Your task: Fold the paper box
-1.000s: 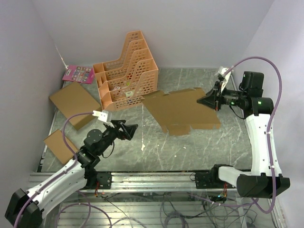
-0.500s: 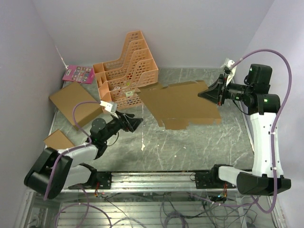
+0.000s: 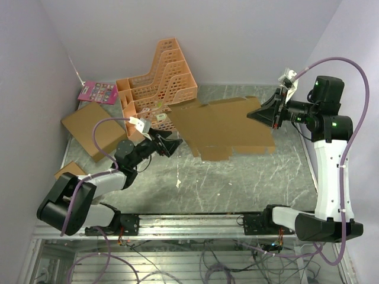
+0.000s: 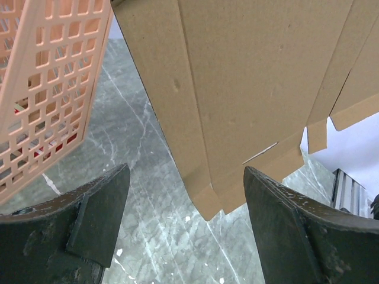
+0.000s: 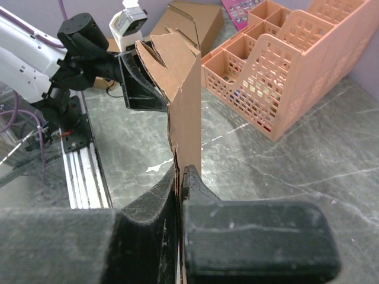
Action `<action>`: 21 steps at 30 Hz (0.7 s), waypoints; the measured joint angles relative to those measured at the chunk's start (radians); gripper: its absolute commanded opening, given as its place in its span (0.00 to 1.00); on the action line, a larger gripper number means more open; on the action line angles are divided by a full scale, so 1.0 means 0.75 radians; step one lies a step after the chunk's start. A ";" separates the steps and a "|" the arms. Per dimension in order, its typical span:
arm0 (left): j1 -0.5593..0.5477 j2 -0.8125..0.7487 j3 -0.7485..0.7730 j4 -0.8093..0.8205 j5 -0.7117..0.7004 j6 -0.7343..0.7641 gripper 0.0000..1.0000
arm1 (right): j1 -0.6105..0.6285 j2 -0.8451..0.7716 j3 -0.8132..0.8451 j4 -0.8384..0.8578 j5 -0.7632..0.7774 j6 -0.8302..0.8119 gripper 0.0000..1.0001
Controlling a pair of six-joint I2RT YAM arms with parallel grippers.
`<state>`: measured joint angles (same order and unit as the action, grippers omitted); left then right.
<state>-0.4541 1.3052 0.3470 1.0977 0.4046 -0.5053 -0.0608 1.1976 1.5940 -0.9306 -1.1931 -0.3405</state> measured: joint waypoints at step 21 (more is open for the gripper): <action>0.052 0.045 0.042 0.115 0.085 -0.038 0.55 | -0.001 0.000 0.032 0.038 -0.070 0.075 0.00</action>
<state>-0.4149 1.3388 0.3782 1.1839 0.4686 -0.5335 -0.0616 1.1976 1.6176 -0.9024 -1.2457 -0.2844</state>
